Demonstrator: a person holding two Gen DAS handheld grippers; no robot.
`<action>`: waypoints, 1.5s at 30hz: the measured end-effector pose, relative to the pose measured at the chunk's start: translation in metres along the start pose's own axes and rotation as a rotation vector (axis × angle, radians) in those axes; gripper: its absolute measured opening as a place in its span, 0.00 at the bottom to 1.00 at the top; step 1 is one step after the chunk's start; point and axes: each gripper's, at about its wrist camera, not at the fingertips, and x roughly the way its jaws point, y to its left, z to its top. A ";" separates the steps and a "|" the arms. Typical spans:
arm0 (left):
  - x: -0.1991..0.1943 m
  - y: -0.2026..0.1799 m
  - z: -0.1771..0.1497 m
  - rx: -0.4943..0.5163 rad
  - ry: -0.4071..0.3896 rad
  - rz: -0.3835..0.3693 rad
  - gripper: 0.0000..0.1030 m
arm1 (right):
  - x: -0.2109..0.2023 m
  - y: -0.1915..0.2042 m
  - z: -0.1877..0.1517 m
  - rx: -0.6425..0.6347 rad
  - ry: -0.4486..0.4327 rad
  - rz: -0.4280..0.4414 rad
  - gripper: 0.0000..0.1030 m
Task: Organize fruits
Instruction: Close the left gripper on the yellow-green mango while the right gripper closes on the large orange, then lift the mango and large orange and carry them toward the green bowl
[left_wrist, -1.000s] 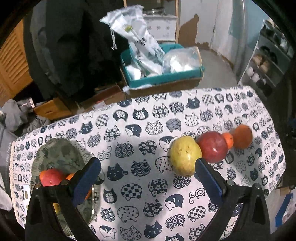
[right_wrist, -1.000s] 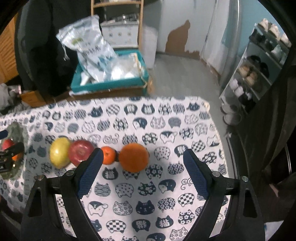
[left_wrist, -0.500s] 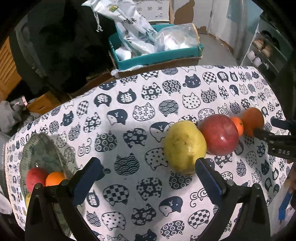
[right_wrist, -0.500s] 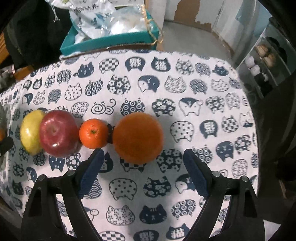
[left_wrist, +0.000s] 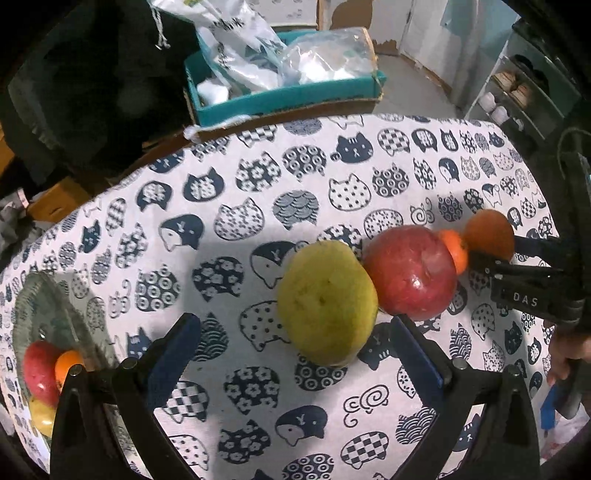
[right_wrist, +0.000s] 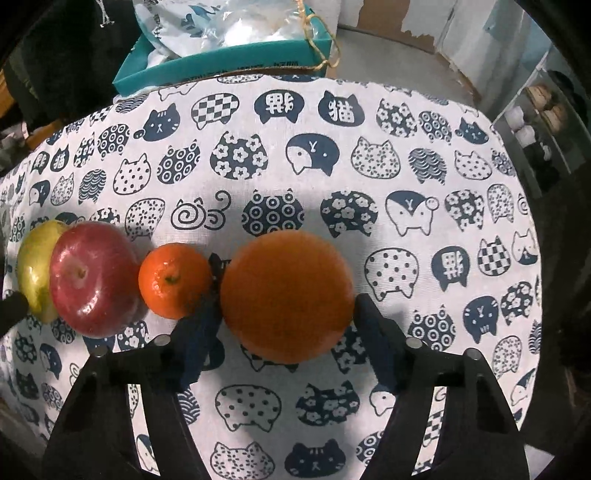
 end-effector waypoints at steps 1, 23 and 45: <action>0.002 -0.001 0.000 0.001 0.005 0.000 1.00 | 0.001 -0.001 0.000 0.005 0.002 0.006 0.69; 0.034 -0.008 0.004 -0.007 0.052 -0.117 0.65 | -0.023 -0.015 -0.020 0.071 -0.048 0.020 0.65; -0.026 -0.001 -0.008 -0.024 -0.104 -0.067 0.65 | -0.082 -0.004 -0.026 0.061 -0.183 0.022 0.64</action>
